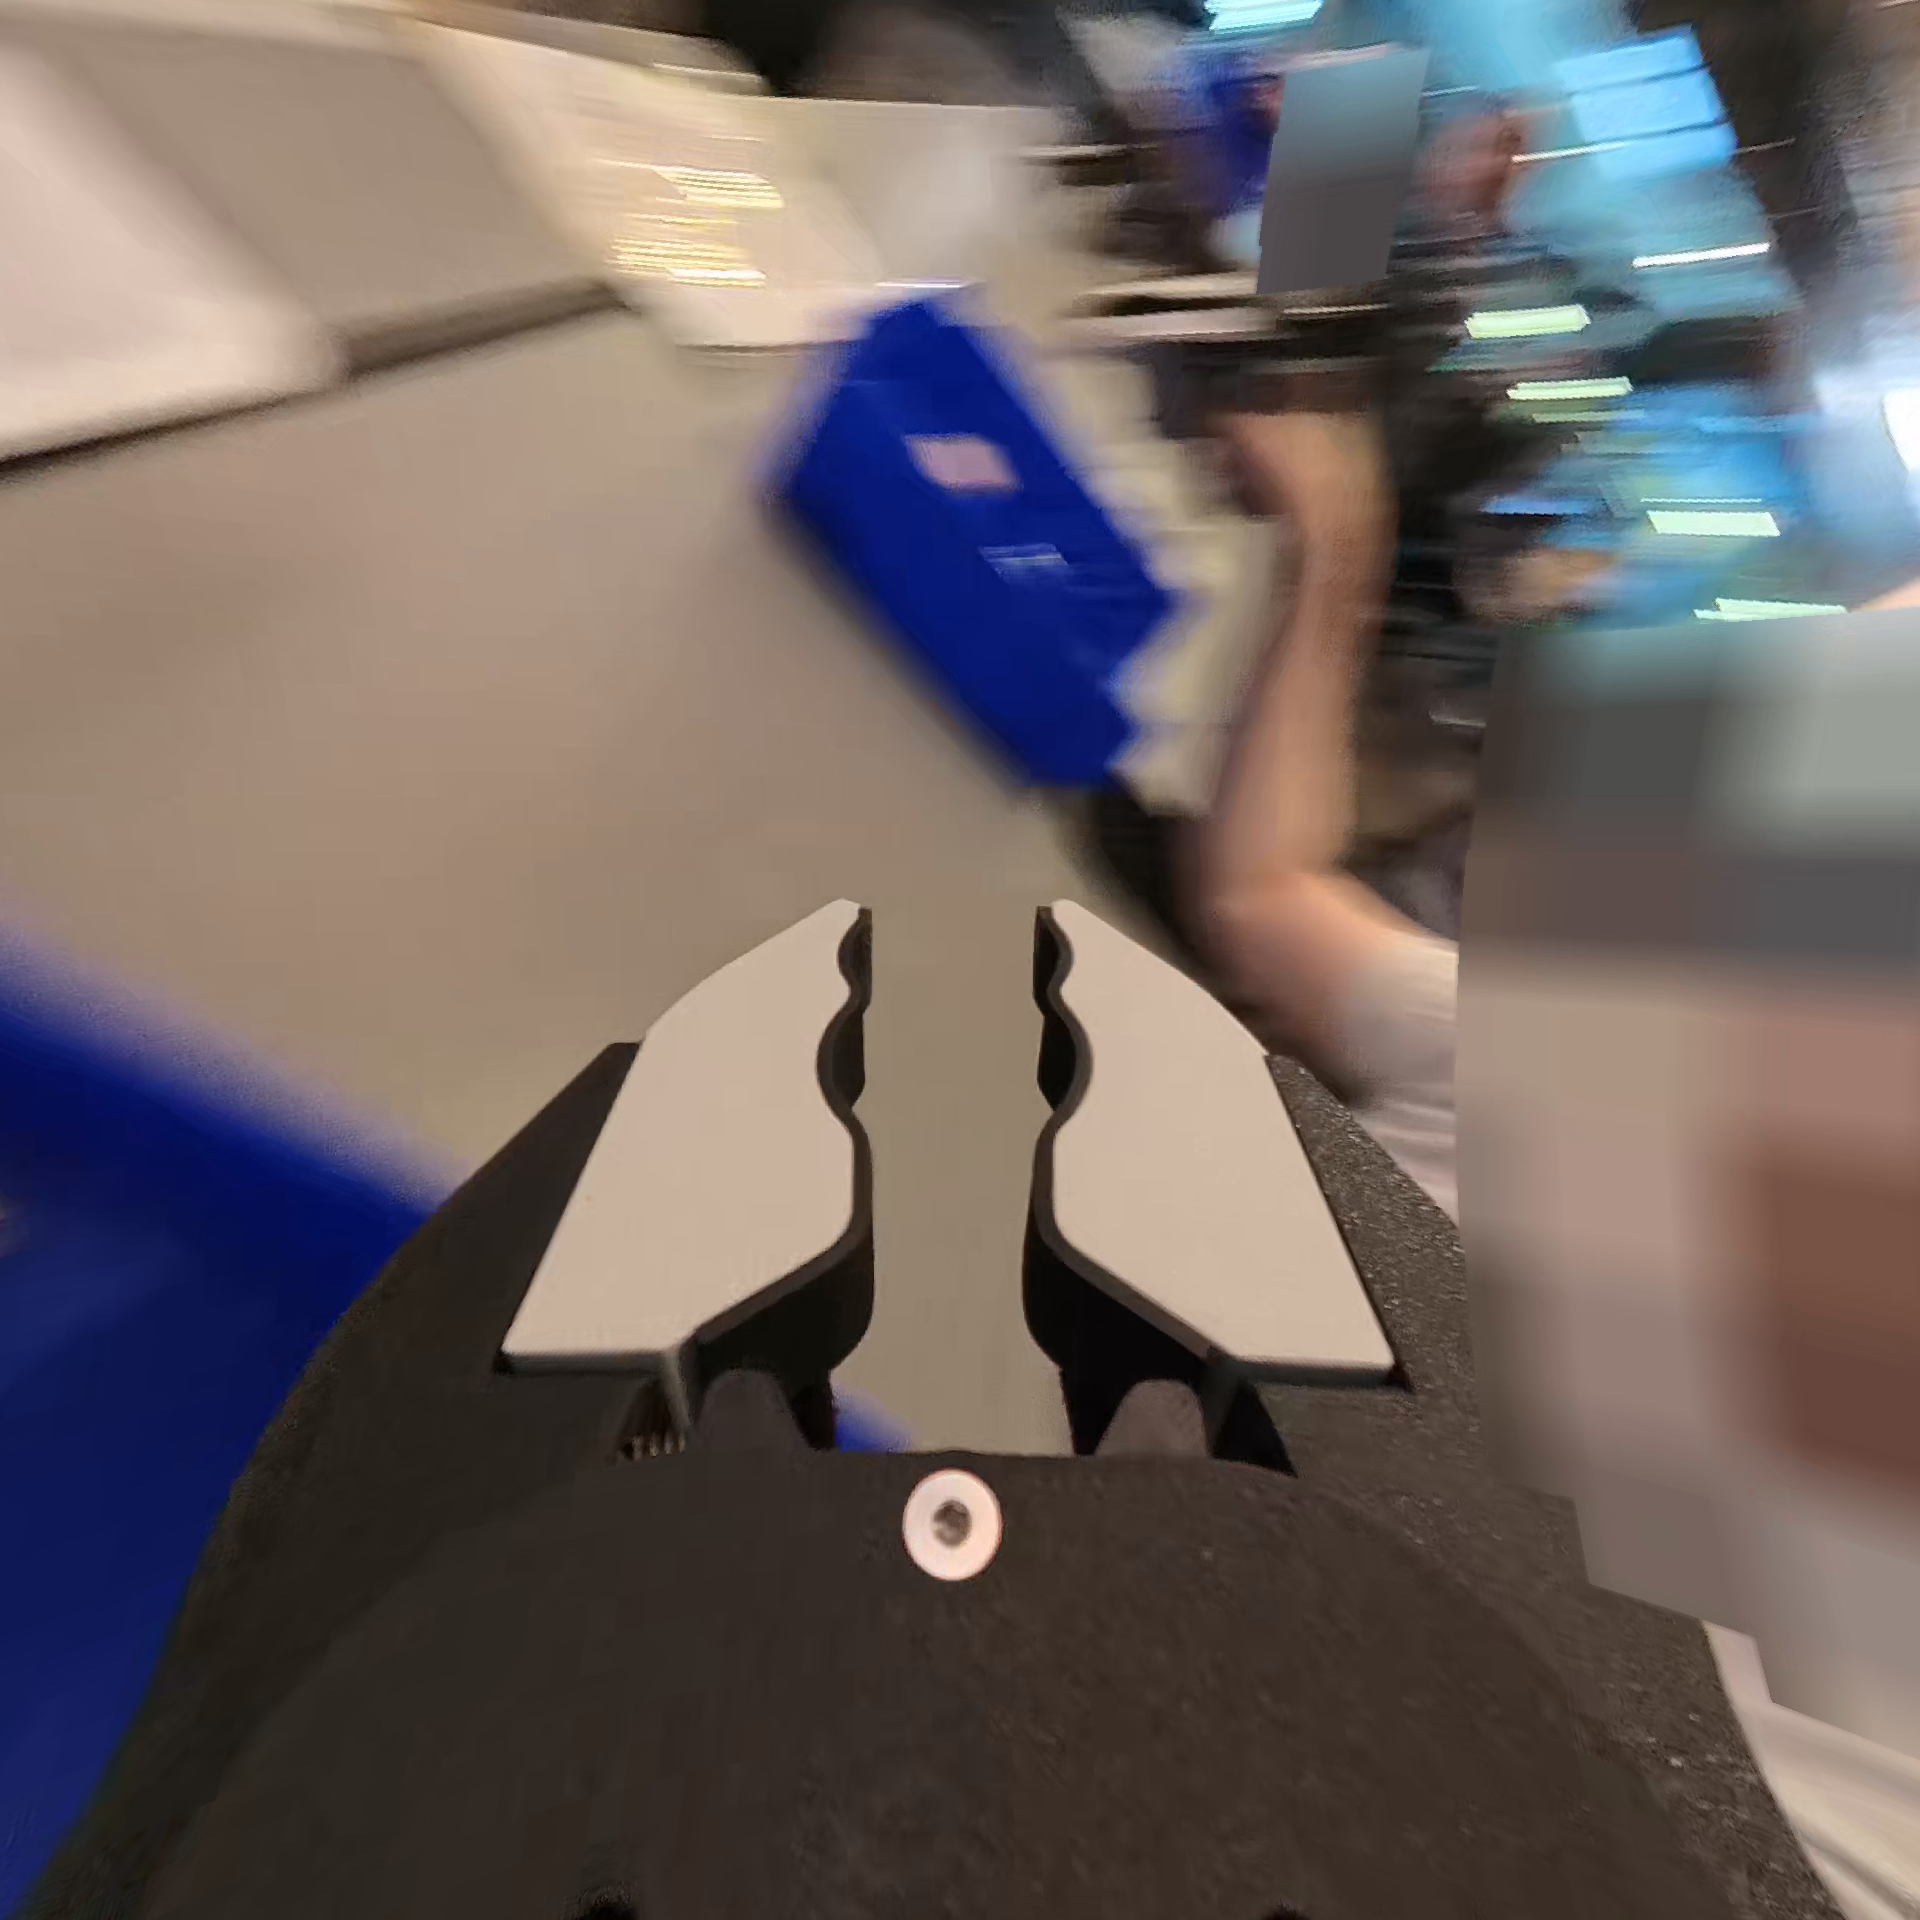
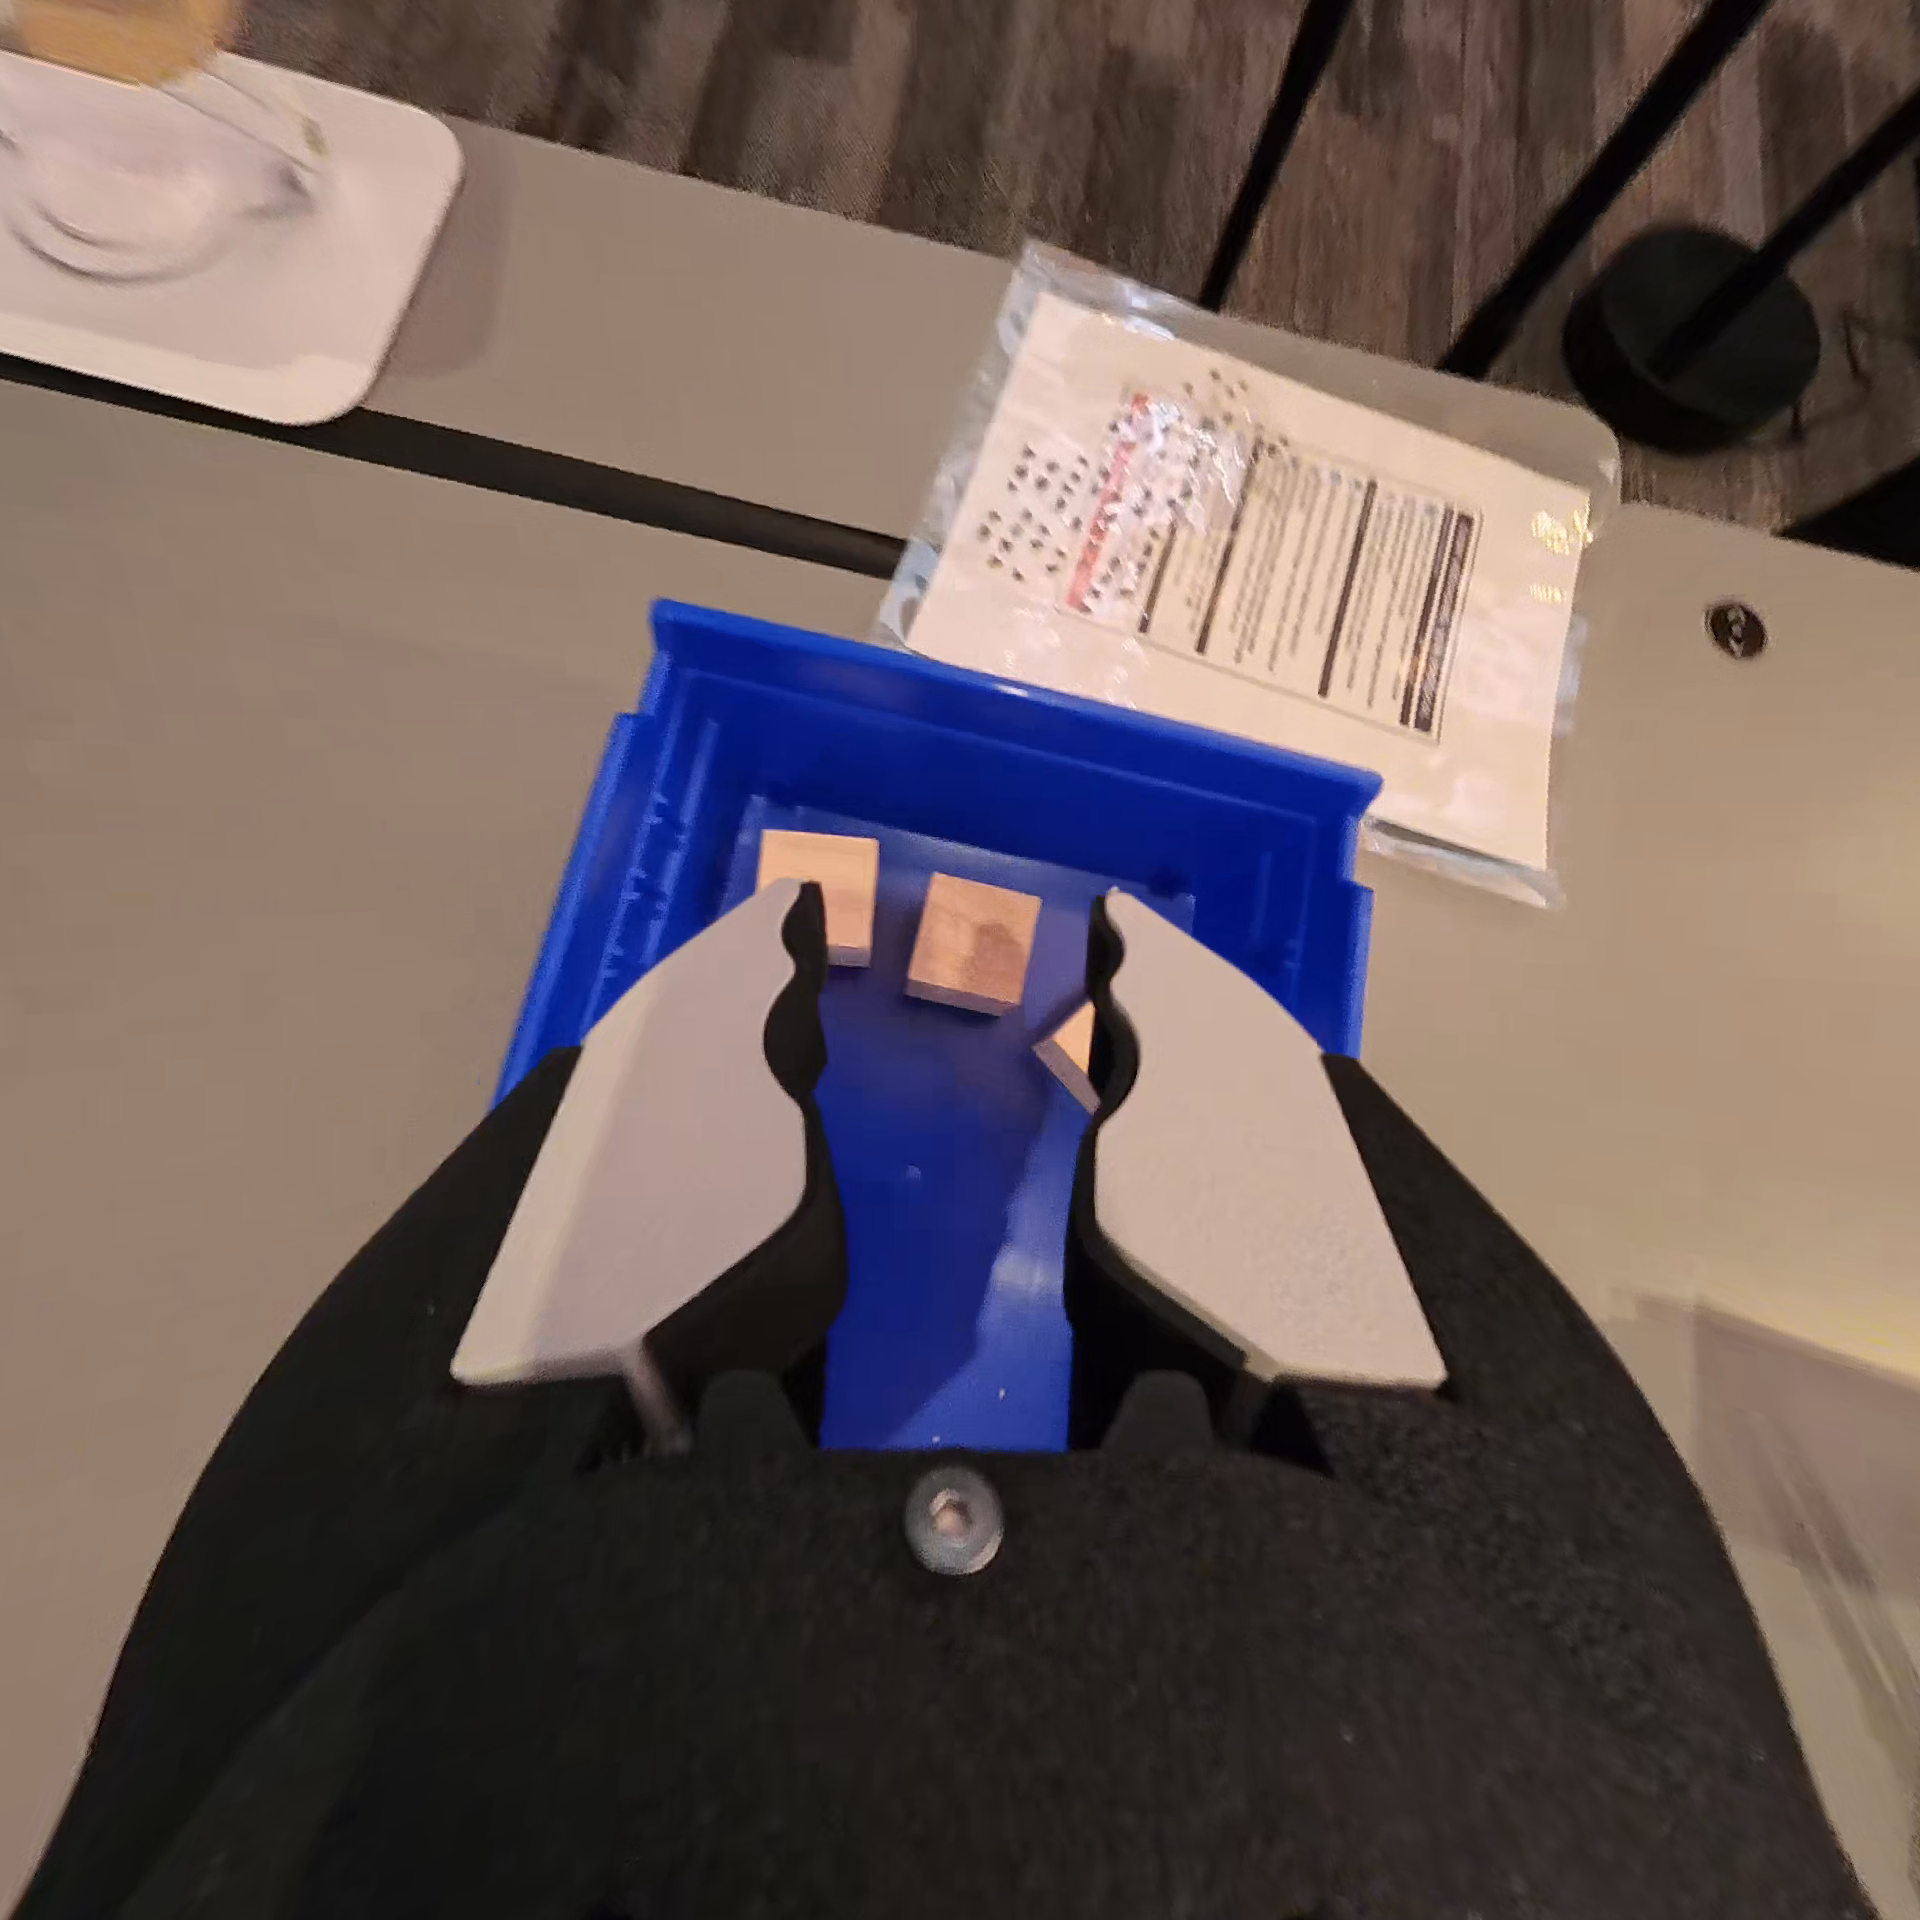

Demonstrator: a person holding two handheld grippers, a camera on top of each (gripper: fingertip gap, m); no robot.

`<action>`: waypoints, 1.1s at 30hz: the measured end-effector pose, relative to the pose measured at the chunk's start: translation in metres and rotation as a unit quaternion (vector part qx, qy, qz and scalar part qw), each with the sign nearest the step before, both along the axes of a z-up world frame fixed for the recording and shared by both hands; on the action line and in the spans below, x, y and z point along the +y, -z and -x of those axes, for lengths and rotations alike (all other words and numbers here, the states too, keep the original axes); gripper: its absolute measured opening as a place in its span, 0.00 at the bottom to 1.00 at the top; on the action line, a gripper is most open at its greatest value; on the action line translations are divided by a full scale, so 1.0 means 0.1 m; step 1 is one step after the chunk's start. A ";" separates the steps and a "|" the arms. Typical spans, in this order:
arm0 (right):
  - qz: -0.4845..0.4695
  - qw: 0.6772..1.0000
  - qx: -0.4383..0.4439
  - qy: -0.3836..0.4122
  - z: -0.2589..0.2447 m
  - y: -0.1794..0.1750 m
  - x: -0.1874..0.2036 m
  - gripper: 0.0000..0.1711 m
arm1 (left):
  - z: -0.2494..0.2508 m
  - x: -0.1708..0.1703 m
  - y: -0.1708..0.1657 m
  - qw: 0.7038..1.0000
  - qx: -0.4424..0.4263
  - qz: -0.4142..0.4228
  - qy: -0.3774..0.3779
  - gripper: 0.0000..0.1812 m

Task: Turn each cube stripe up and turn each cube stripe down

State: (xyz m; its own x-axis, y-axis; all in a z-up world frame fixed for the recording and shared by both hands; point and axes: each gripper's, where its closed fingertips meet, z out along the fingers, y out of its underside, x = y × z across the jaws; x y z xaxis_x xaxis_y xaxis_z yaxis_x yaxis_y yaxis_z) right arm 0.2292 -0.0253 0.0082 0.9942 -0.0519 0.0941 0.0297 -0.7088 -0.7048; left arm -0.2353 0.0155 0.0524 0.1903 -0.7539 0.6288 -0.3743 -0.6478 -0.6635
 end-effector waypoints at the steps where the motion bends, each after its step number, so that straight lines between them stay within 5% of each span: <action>1: -0.005 1.000 -0.004 -0.008 0.06 -0.04 0.00 0.28 | 0.15 0.20 0.13 0.997 0.051 -0.037 -0.046 0.16; 3: -0.009 1.000 -0.016 -0.021 0.15 -0.09 0.00 0.28 | 0.44 0.57 0.37 0.976 0.145 -0.105 -0.120 0.16; 6: -0.002 0.999 -0.029 -0.033 0.23 -0.08 0.01 0.28 | 0.67 0.87 0.67 0.954 0.214 -0.103 -0.182 0.15; 11: 0.016 0.998 -0.037 -0.042 0.28 -0.01 0.03 0.28 | 0.78 1.25 1.22 0.915 0.317 -0.124 -0.218 0.17; 16: 0.029 0.998 -0.044 -0.045 0.29 0.04 0.03 0.29 | 0.88 1.39 1.61 0.871 0.410 -0.129 -0.237 0.32; 27: 0.055 0.994 -0.062 -0.064 0.39 0.13 0.06 0.29 | 0.85 1.41 1.80 0.865 0.433 -0.126 -0.220 0.24; 33: 0.048 0.992 -0.089 -0.077 0.48 0.09 0.09 0.28 | 0.94 1.33 1.24 0.887 0.368 -0.139 -0.243 0.25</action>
